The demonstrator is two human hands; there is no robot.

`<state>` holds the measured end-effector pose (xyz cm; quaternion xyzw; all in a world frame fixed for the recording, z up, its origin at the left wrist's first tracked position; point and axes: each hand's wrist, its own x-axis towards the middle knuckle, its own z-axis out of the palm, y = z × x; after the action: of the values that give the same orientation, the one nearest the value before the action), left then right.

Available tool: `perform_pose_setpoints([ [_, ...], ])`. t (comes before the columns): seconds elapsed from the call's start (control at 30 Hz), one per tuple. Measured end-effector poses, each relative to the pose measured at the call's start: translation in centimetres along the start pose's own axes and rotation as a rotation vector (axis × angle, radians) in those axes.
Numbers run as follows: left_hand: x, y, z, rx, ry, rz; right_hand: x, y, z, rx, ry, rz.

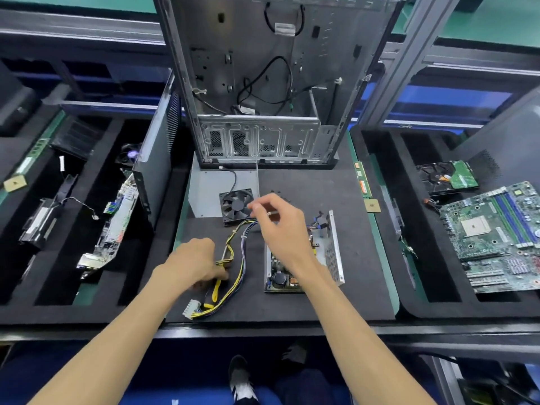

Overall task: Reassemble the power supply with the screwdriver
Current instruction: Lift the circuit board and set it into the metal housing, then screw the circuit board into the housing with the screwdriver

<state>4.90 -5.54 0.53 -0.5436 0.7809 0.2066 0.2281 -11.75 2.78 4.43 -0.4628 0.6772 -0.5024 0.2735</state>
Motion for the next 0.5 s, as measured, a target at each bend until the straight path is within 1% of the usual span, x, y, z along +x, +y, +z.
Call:
perform_pose_setpoints([
  [0.07, -0.2, -0.1, 0.4, 0.035, -0.018, 0.004, -0.2, 0.2, 0.7, -0.016, -0.034, 0.003],
  [0.17, -0.4, -0.1, 0.1, -0.013, -0.025, 0.007, -0.3, 0.6, 1.2, -0.019, -0.059, 0.014],
  [0.23, -0.8, 0.0, -0.5, 0.008, -0.01, 0.011, -0.3, 0.7, 1.3, -0.02, -0.067, 0.02],
  [0.4, -1.8, -0.6, -4.2, 0.048, 0.034, -0.019, 0.0, 0.6, 1.1, 0.03, -0.058, 0.035],
  [0.5, -3.1, -0.9, -7.1, -0.001, 0.083, -0.022, 0.1, 0.4, 1.0, 0.05, -0.043, 0.032],
])
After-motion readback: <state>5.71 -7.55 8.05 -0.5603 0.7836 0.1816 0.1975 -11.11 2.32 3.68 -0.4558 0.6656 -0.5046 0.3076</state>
